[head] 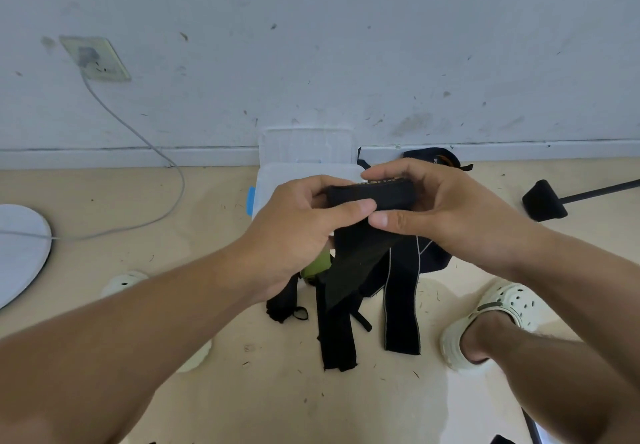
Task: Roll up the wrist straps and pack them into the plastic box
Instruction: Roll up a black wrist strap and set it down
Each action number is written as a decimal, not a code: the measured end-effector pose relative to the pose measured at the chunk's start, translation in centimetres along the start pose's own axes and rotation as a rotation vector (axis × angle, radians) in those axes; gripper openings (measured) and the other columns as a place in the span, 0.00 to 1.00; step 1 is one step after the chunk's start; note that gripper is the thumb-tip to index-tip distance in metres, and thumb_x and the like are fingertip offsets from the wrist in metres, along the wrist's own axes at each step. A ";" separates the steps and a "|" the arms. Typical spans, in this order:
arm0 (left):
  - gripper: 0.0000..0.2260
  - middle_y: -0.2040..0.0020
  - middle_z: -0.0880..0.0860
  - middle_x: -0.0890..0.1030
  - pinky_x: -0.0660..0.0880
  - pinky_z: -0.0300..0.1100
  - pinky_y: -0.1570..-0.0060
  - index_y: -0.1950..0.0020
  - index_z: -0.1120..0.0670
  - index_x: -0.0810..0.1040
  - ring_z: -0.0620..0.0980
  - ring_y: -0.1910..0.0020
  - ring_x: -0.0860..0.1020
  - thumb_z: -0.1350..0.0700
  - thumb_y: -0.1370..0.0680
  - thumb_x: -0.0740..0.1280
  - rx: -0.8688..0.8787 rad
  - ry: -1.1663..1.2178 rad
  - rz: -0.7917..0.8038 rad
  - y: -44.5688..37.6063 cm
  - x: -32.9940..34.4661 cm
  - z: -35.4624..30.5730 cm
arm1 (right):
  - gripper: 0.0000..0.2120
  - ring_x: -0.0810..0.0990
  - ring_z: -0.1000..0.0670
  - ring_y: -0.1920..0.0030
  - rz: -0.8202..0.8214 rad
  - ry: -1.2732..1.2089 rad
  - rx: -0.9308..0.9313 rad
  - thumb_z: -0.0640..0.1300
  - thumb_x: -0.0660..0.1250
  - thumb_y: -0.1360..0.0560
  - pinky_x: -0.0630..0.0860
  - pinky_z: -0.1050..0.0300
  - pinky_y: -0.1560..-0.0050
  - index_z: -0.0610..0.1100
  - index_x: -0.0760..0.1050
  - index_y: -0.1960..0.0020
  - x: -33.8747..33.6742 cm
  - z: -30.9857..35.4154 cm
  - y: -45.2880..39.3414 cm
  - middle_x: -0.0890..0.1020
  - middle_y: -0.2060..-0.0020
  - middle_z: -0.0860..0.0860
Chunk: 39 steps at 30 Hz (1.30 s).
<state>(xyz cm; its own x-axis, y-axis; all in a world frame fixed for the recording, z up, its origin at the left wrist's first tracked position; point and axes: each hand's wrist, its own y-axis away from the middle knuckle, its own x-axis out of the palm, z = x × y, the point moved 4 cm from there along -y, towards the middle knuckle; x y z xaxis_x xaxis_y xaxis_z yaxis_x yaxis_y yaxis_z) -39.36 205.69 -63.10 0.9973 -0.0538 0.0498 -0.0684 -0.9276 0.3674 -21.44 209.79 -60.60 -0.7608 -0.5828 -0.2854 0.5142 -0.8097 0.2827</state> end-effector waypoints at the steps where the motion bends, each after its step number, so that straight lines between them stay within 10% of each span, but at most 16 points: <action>1: 0.11 0.49 0.51 0.88 0.84 0.49 0.43 0.41 0.54 0.83 0.48 0.48 0.86 0.57 0.22 0.75 0.006 0.007 -0.011 0.0 -0.1 -0.1 | 0.25 0.86 0.51 0.43 0.016 -0.028 0.005 0.50 0.75 0.32 0.80 0.56 0.37 0.52 0.78 0.35 -0.1 -0.1 -0.1 0.87 0.45 0.52; 9: 0.12 0.50 0.51 0.88 0.81 0.57 0.39 0.46 0.52 0.84 0.52 0.46 0.86 0.61 0.27 0.78 0.062 -0.048 -0.058 0.0 -0.5 -0.1 | 0.18 0.87 0.52 0.50 -0.017 -0.086 -0.018 0.44 0.73 0.27 0.80 0.64 0.54 0.45 0.81 0.38 -0.4 -0.3 -0.4 0.88 0.49 0.49; 17: 0.09 0.53 0.52 0.88 0.81 0.59 0.39 0.49 0.53 0.84 0.53 0.49 0.87 0.61 0.28 0.79 0.086 -0.058 -0.073 0.0 -0.7 -0.1 | 0.10 0.88 0.43 0.50 -0.070 -0.038 -0.057 0.42 0.73 0.24 0.85 0.46 0.50 0.46 0.83 0.43 -0.2 -0.2 -0.4 0.88 0.52 0.44; 27: 0.24 0.46 0.47 0.88 0.80 0.50 0.40 0.39 0.45 0.82 0.47 0.44 0.86 0.32 0.25 0.60 -0.075 -0.024 0.102 0.5 0.6 -0.2 | 0.08 0.88 0.39 0.57 -0.250 -0.091 -0.128 0.36 0.75 0.25 0.85 0.50 0.59 0.45 0.82 0.48 -0.6 0.6 -0.3 0.88 0.54 0.45; 34: 0.18 0.47 0.49 0.88 0.83 0.49 0.44 0.39 0.50 0.85 0.48 0.46 0.86 0.41 0.17 0.63 -0.076 0.000 0.029 0.3 0.4 0.2 | 0.12 0.81 0.26 0.55 -0.280 0.053 -0.203 0.40 0.79 0.27 0.78 0.25 0.51 0.57 0.85 0.52 0.0 0.5 0.1 0.83 0.56 0.31; 39: 0.13 0.45 0.46 0.87 0.80 0.49 0.38 0.36 0.49 0.83 0.45 0.43 0.85 0.48 0.17 0.66 -0.039 0.011 0.008 0.2 0.2 0.1 | 0.17 0.86 0.37 0.48 -0.150 0.001 -0.093 0.45 0.80 0.33 0.81 0.41 0.39 0.54 0.85 0.45 -0.6 0.7 0.5 0.88 0.52 0.43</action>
<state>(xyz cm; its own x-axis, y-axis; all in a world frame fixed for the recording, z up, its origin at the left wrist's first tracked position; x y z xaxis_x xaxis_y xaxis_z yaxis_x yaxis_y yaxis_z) -39.21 205.44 -63.11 0.9964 -0.0567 0.0625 -0.0771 -0.9122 0.4024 -21.04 209.77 -59.61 -0.8313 -0.4553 -0.3188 0.4295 -0.8903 0.1512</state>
